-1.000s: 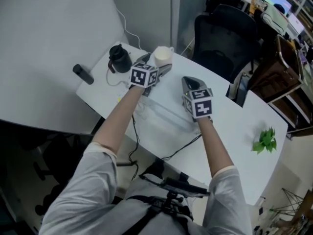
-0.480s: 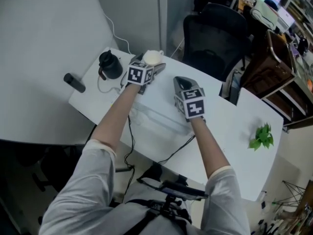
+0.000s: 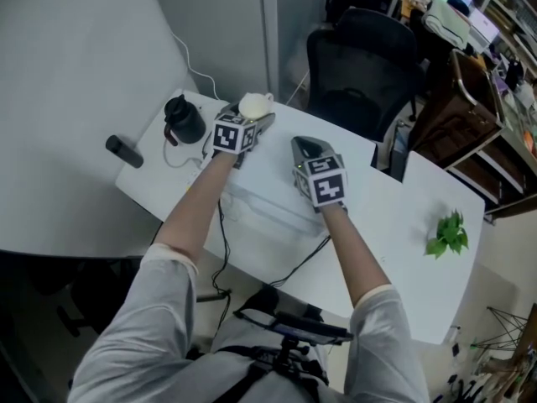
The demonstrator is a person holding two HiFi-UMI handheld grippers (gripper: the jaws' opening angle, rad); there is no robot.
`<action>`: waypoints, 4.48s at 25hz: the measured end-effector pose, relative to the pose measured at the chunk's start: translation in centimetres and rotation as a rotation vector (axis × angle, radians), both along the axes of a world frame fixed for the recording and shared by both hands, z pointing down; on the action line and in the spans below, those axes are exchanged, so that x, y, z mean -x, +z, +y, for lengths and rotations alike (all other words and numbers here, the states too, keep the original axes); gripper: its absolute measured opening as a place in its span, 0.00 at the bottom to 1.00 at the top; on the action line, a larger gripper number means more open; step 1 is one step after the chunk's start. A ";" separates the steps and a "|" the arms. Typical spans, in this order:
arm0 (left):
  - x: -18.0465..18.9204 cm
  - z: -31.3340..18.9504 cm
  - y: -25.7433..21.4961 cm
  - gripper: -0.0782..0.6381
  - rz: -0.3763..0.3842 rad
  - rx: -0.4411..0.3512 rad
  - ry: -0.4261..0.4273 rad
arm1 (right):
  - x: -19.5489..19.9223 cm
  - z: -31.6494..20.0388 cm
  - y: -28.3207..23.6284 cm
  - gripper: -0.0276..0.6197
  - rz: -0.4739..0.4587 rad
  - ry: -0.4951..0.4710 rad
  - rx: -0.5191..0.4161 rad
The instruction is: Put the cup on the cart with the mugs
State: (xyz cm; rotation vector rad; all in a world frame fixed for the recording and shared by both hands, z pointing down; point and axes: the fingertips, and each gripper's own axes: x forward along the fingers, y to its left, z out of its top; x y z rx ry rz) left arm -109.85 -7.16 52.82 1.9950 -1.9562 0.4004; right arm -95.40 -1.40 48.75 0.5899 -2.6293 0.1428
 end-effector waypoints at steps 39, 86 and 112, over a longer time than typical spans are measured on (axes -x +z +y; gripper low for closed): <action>-19.1 16.6 -8.0 0.71 -0.044 -0.025 0.098 | -15.6 6.3 -2.1 0.02 -0.085 -0.093 -0.027; -51.7 32.5 -7.9 0.71 0.095 -0.025 0.584 | -54.4 25.3 -2.3 0.02 -0.167 0.501 0.067; -94.2 38.6 -8.1 0.71 0.045 -0.007 1.035 | -98.0 37.3 -2.5 0.02 -0.237 0.983 -0.021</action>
